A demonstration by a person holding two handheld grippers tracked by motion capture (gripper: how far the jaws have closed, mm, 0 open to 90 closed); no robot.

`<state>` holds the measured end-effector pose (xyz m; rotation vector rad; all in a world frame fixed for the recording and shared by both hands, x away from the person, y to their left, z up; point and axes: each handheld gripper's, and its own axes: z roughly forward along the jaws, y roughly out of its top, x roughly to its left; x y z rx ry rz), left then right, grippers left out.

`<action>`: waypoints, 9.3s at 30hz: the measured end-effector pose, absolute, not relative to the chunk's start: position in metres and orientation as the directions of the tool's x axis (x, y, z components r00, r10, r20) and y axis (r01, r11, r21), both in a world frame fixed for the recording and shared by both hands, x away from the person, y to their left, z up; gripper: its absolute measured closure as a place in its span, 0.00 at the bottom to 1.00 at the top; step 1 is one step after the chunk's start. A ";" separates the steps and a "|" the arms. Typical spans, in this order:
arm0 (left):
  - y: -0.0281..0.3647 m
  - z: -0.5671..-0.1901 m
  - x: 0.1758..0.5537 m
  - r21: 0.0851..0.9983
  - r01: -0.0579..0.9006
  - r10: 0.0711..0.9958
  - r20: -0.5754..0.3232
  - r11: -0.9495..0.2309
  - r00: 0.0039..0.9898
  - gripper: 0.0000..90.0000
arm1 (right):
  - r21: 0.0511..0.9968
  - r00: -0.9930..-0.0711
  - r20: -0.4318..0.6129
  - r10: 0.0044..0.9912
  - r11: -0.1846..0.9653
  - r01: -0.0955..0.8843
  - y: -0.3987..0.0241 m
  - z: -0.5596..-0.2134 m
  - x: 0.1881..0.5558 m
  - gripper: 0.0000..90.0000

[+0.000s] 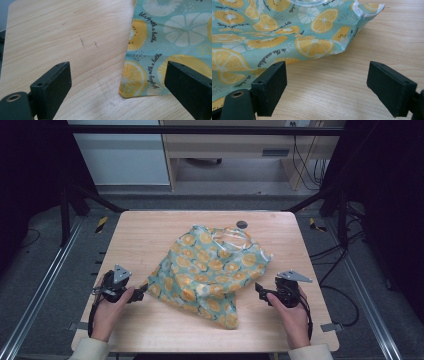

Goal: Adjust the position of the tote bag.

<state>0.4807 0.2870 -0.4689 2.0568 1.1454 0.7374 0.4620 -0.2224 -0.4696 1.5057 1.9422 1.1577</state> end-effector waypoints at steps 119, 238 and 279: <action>0.184 -0.420 0.585 0.645 0.542 0.759 0.093 -0.539 0.644 0.77 | 0.898 -0.638 -0.055 0.768 0.317 0.305 -0.173 -0.409 0.511 0.99; 0.286 -0.424 0.407 0.909 0.282 0.748 0.046 -0.306 0.662 1.00 | 0.964 -0.675 -0.046 0.737 0.209 0.162 -0.209 -0.408 0.408 1.00; 0.279 -0.441 0.404 0.811 0.324 0.683 0.123 -0.487 0.720 1.00 | 0.921 -0.748 -0.065 0.661 0.328 0.211 -0.207 -0.430 0.405 1.00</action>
